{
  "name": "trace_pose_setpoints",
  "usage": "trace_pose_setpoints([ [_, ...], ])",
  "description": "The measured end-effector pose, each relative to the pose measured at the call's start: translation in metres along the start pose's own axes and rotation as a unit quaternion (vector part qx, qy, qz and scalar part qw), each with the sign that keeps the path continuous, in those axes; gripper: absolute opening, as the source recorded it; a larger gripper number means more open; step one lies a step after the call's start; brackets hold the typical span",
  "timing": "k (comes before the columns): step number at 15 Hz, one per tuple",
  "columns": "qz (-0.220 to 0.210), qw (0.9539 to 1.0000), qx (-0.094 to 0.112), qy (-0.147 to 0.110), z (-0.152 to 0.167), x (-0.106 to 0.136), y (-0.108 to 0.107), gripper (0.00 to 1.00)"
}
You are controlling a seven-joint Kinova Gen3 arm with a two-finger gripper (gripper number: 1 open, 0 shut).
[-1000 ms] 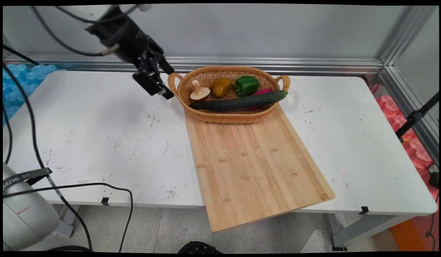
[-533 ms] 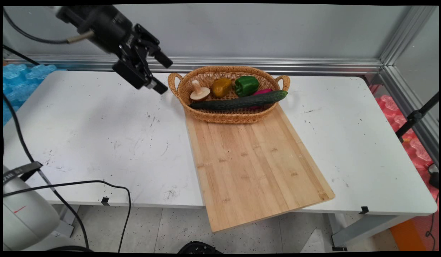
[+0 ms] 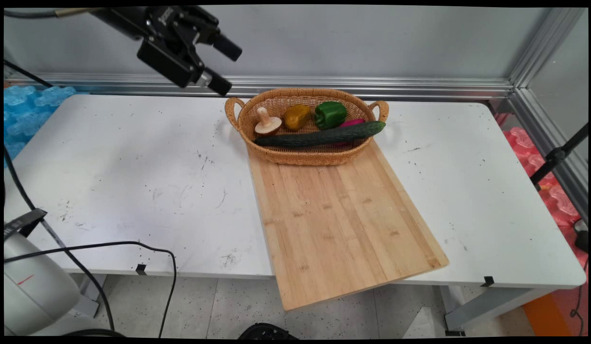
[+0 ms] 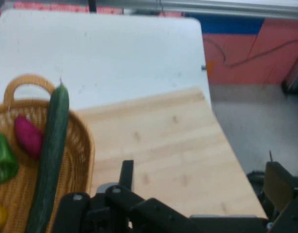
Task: Pick up the cucumber from the vegetable basket
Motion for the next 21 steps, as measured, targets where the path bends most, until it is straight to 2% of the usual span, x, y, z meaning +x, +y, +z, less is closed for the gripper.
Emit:
trace_pose_setpoints([
  [6, 0.002, 0.9993, -0.002, 0.038, -0.006, 0.01, 0.001, 1.0],
  [13, -0.001, 0.9981, -0.003, 0.061, -0.009, 0.014, 0.003, 1.0],
  [16, -0.002, 0.9983, 0.001, 0.058, -0.01, 0.012, 0.004, 1.0],
  [21, 0.0, 0.9994, 0.028, 0.022, -0.006, 0.0, -0.004, 1.0],
])
